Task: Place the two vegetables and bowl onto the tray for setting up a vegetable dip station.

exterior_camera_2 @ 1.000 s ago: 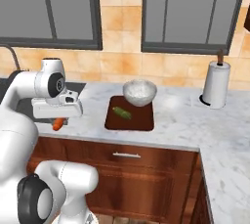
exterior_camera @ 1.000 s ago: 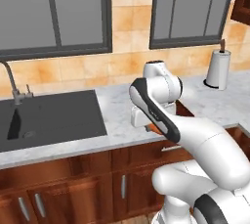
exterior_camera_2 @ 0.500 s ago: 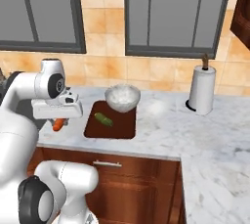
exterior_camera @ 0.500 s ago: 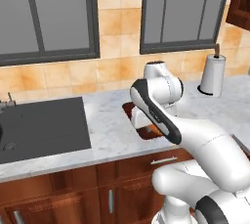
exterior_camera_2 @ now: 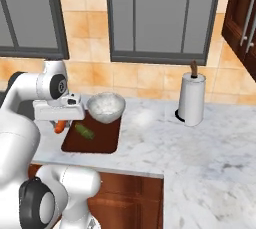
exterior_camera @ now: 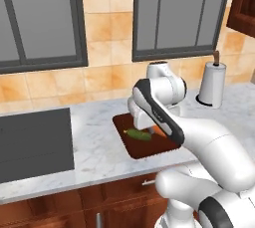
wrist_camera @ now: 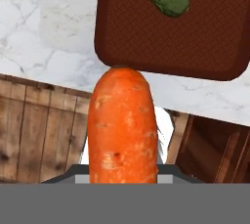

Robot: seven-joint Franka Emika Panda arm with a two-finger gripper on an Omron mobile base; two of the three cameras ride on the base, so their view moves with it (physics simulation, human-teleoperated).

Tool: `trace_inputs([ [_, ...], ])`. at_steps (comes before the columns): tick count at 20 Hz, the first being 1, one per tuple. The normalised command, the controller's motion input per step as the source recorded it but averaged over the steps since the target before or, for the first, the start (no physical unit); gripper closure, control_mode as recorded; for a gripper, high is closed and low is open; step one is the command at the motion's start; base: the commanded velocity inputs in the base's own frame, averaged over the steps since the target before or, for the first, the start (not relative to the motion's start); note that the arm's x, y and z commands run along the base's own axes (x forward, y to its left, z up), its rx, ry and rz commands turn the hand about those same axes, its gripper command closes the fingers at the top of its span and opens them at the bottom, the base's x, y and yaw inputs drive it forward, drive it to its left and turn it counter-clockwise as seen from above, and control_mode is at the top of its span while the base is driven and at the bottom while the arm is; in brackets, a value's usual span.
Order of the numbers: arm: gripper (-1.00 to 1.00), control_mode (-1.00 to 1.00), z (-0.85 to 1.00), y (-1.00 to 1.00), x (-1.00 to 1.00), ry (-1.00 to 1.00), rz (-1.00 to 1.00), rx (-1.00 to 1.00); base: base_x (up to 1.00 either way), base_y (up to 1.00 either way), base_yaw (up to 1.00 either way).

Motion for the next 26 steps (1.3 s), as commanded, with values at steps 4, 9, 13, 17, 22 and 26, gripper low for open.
trace_inputs([
  [4,1.0,1.0,0.0,0.0,0.0,0.0,0.0,0.0,0.46,0.0,0.0],
  [9,1.0,1.0,0.0,0.0,0.0,0.0,0.0,0.0,0.21,-0.01,0.0],
  [13,1.0,-1.0,0.0,-0.13,0.16,0.0,0.0,0.0,0.0,0.0,0.0],
  [17,1.0,-1.0,-0.23,-0.36,0.09,0.0,0.18,0.0,0.0,0.0,0.0],
  [22,1.0,-1.0,-0.37,-0.25,0.09,0.0,0.29,0.0,0.0,0.0,0.0],
  [26,1.0,-1.0,-0.43,-0.02,0.03,-0.02,0.24,0.0,0.0,0.0,0.0],
])
